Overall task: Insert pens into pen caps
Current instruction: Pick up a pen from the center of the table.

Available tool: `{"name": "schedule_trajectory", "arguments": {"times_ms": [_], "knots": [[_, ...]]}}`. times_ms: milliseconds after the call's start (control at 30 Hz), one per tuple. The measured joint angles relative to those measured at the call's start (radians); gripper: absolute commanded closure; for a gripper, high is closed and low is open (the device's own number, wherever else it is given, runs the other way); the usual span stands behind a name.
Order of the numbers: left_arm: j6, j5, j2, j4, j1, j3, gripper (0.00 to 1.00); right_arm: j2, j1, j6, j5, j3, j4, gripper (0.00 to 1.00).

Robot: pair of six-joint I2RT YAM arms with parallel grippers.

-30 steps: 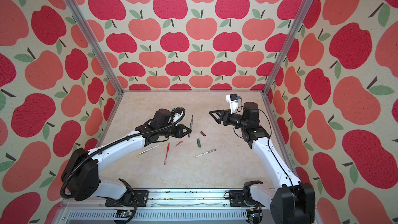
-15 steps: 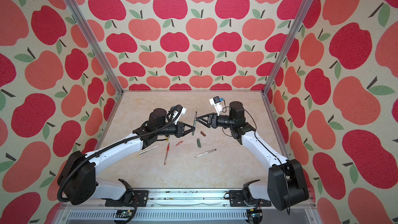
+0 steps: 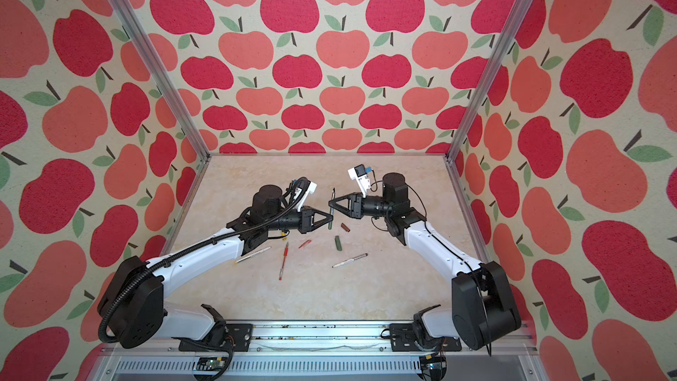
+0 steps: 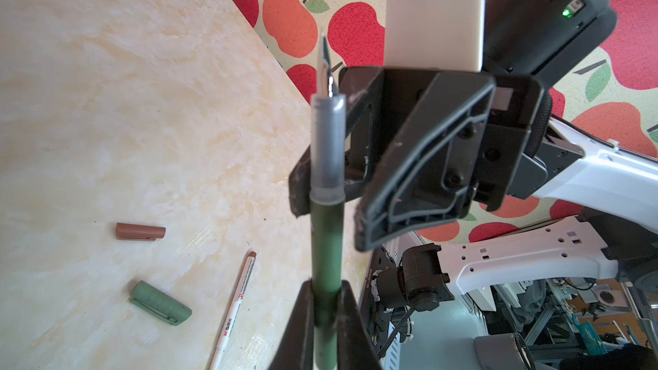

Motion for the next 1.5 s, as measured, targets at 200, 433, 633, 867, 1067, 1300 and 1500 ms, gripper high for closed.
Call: {"name": "schedule_trajectory", "arguments": {"times_ms": [200,433,633,867,1067,1300,1500], "knots": [[-0.004,0.002,0.000,0.012,-0.001,-0.002,0.82,0.002,0.000,0.005,0.003,0.000,0.004,0.94],[-0.007,-0.013,0.001,0.056,-0.001,-0.018,0.65,-0.005,0.000,0.006,0.028,0.000,0.024,0.96],[-0.012,-0.016,0.002,0.134,-0.002,-0.042,0.76,-0.023,0.000,0.031,0.041,-0.002,0.077,0.96],[-0.037,-0.010,0.010,0.221,-0.001,-0.043,0.83,-0.025,0.000,0.077,0.047,-0.019,0.150,0.96],[-0.042,-0.009,0.010,0.245,-0.001,-0.043,0.81,-0.025,0.004,0.103,0.047,-0.030,0.195,0.96],[-0.042,-0.008,0.010,0.259,-0.001,-0.043,0.83,-0.032,0.021,0.106,0.045,-0.031,0.198,0.96],[-0.041,0.002,0.010,0.269,-0.003,-0.043,0.98,-0.050,0.021,0.094,0.051,-0.031,0.175,0.96]]}}
